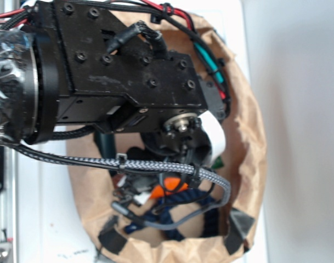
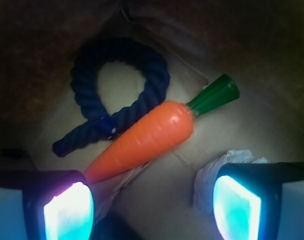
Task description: Grab the blue rope.
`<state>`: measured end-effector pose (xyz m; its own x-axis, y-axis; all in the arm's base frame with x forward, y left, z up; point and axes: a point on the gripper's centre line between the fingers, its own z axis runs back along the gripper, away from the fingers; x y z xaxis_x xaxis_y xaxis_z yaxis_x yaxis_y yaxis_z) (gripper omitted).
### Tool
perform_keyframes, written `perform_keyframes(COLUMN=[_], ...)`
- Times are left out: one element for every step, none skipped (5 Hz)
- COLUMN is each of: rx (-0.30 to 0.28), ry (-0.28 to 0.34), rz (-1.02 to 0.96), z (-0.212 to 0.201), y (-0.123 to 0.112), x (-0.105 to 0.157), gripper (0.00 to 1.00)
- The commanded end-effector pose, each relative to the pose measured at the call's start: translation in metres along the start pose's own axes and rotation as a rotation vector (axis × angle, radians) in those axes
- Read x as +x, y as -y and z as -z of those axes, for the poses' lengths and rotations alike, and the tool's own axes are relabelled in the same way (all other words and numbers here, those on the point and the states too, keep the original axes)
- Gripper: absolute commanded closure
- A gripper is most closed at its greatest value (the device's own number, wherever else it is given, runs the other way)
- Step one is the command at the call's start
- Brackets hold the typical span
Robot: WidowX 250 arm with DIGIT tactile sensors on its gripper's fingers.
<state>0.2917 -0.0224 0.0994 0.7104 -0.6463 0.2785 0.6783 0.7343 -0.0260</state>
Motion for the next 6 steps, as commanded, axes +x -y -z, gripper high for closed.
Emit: perform_keyframes(rx=[-0.022,-0.035,-0.044,-0.003,-0.019,-0.049], ry=[0.061,0.083,0.094,0.067,0.056,0.069], rz=[0.015,-0.015,-0.013,0.032,0.067,0.089], z=[-0.014,-0.036,-0.042,-0.025,-0.008,0.0], y=[-0.018,-0.035,-0.036,-0.027,-0.01,0.004], x=[0.032,0.031,0.026,0.022,0.025,0.032], gripper=[0.0,0.0,0.0,0.0,0.0,0.0])
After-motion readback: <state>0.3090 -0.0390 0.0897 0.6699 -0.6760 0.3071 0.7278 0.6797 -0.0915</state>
